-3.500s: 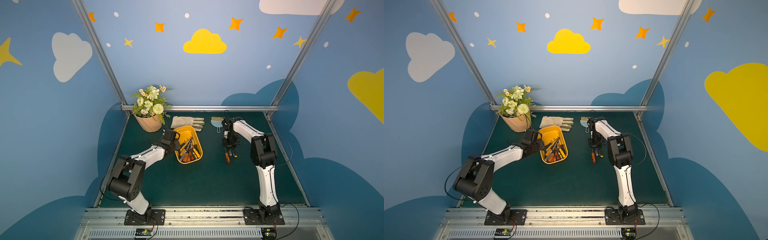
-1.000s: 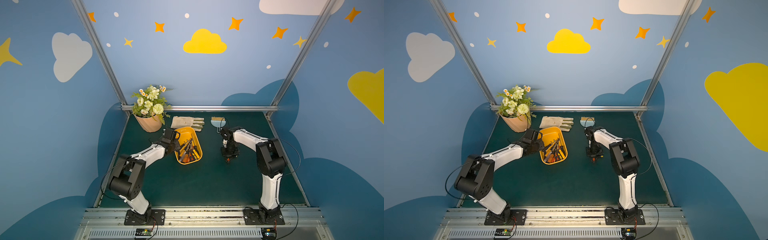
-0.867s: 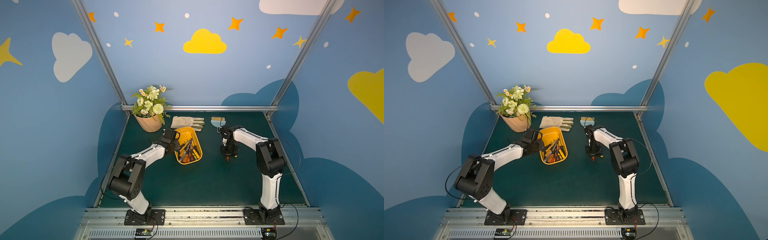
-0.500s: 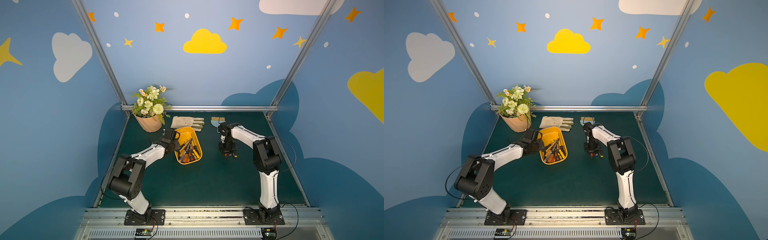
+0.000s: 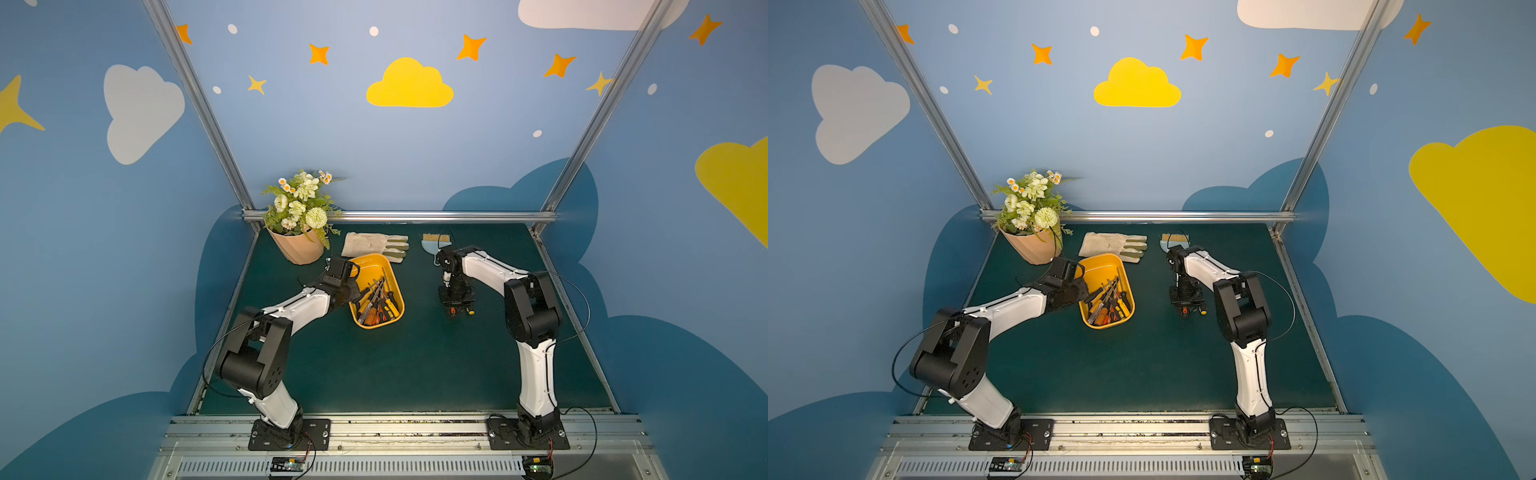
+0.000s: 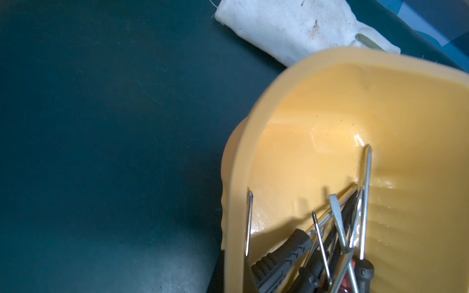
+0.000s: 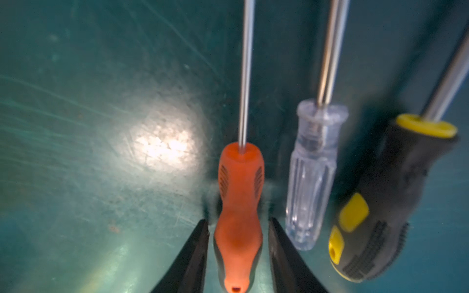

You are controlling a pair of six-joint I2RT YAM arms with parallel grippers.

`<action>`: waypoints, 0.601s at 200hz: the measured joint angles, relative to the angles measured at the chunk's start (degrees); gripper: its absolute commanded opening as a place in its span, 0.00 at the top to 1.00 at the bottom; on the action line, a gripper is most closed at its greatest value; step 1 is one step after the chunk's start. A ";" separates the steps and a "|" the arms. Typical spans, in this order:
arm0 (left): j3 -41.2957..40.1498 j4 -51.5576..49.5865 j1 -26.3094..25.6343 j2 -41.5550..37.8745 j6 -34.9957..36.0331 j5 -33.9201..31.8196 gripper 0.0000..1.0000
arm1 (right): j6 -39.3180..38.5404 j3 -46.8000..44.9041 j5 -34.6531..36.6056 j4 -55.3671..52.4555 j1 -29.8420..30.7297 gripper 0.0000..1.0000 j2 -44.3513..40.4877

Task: Take out the screwdriver from the storage box
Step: Adjust the screwdriver at the center of the board.

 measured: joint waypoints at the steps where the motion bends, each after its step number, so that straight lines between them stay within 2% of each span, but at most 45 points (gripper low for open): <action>1: -0.02 0.00 0.00 0.00 0.00 0.00 0.98 | 0.00 0.00 0.00 0.00 0.00 0.57 0.00; 57: 0.00 0.04 0.04 0.00 0.00 0.17 0.97 | 0.00 0.35 -0.09 -0.31 0.00 0.57 -2.84; 120: 0.00 0.11 0.04 0.00 0.00 0.94 0.98 | -1.16 1.27 -2.86 -0.55 0.83 0.58 -11.19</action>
